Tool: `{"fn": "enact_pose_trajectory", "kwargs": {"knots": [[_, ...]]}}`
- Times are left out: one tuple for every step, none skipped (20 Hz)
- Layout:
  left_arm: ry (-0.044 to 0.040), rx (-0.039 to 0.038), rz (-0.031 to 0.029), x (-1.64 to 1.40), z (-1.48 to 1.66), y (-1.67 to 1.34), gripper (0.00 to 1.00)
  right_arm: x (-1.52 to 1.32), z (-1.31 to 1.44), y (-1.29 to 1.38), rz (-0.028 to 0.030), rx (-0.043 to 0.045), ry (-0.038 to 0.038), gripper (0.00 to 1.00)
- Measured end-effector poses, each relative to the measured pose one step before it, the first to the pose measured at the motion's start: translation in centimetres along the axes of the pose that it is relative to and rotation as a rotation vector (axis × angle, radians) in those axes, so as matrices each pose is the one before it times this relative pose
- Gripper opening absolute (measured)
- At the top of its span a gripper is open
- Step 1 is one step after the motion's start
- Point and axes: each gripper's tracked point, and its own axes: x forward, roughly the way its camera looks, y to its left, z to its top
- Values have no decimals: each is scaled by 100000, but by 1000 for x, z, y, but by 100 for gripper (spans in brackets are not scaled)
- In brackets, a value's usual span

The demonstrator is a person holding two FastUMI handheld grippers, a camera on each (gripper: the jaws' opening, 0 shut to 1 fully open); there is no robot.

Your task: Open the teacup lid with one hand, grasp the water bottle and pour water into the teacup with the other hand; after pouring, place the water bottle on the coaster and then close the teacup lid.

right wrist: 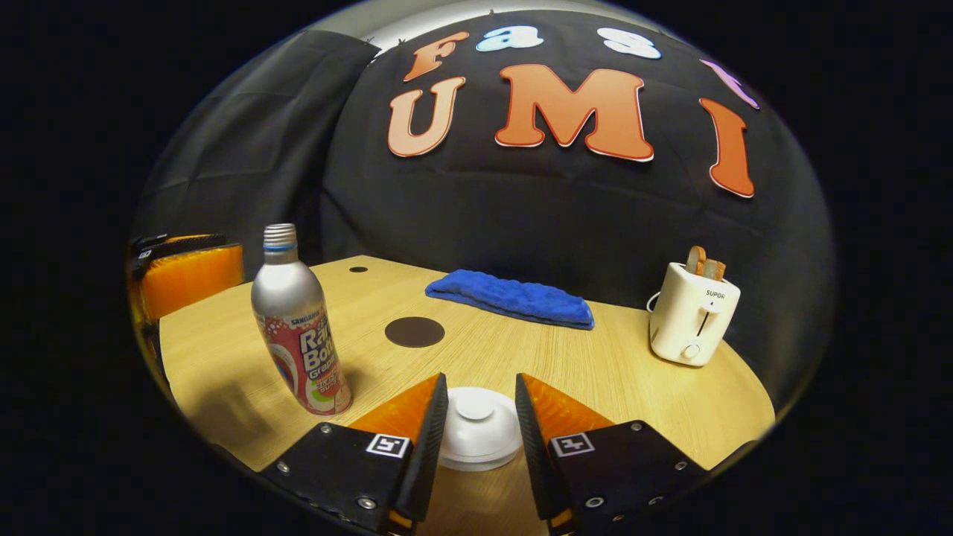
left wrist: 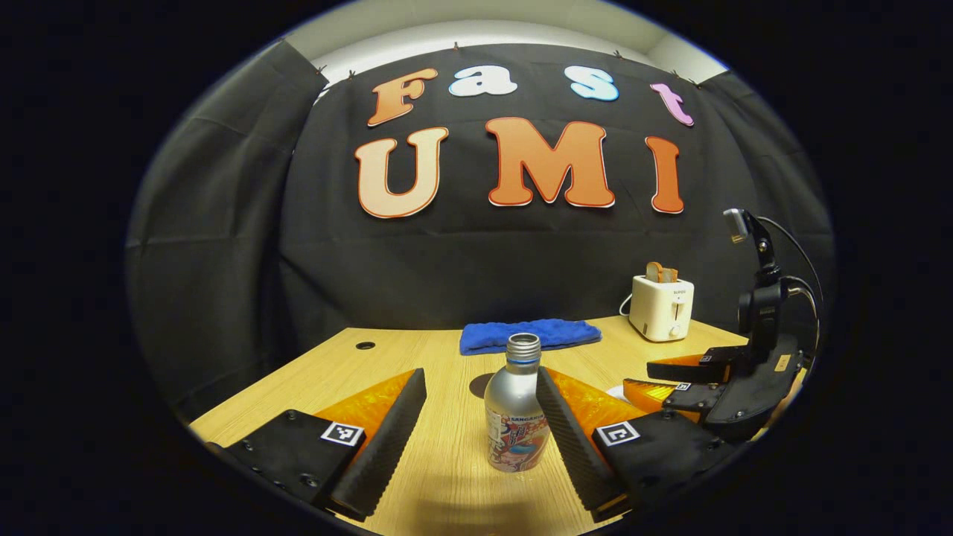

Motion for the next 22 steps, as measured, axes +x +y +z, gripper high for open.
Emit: {"fn": "enact_pose_trajectory", "kwargs": {"knots": [[425, 18, -135, 32, -165, -16, 97, 121, -365, 161, 910, 462, 1556, 54], [487, 119, 47, -70, -142, -16, 97, 183, -170, -84, 138, 276, 872, 53], [282, 160, -33, 130, -258, -43, 97, 22, 187, 65, 506, 499, -417, 49], [659, 95, -15, 18, -163, -14, 98, 184, 22, 52, 164, -26, -355, 42], [551, -207, -397, -2, -338, -100, 97, 38, -17, 87, 286, -521, 7, 39], [222, -661, -1174, 131, -152, -321, 94, 80, -89, 123, 144, -299, 363, 32], [721, -1025, -1484, 50, -369, -376, 98, -10, 98, 13, -15, -210, -269, 29], [992, -846, -711, 198, -327, -191, 98, -17, -37, 5, 235, -663, 6, 26], [925, -890, -389, 190, -441, 56, 98, -53, 60, -184, -183, 395, 66, 25], [920, -806, -503, 204, -286, -172, 98, -40, -85, -90, -148, 632, 359, 23], [690, -788, -409, 190, -436, -76, 98, -76, 96, -120, 21, 1022, 8, 22], [450, -711, -896, 247, -282, -224, 98, -135, 289, -114, 63, 973, -511, 22], [1202, -265, -835, 357, -596, -291, 98, -298, 383, -193, -51, 744, -889, 22], [1129, -305, -461, 356, -492, -205, 98, -405, 465, 4, -5, 651, -1551, 22], [1454, 142, -391, 355, -483, -16, 98, -434, 504, -123, -68, 311, -1442, 22], [714, 425, -331, 335, -250, -186, 98, -422, 396, -230, -314, 104, -1298, 21], [1254, 544, -259, 241, -516, -158, 100, -399, 446, -278, -407, 117, -1024, 21], [916, 393, -496, 386, -334, -243, 98, -239, 300, -169, -554, -34, -682, 21], [1214, 246, -431, 450, -282, -278, 98, -439, 344, -479, -622, -121, -1080, 22], [877, 240, -274, 397, -288, -278, 98, -379, 238, -323, -460, -111, -631, 22], [1192, 252, -116, 441, -439, -141, 94, -371, 248, -361, -441, -69, -621, 22], [959, 53, -346, 423, -245, -343, 94, -423, 200, -374, -902, 149, -754, 22]]}}
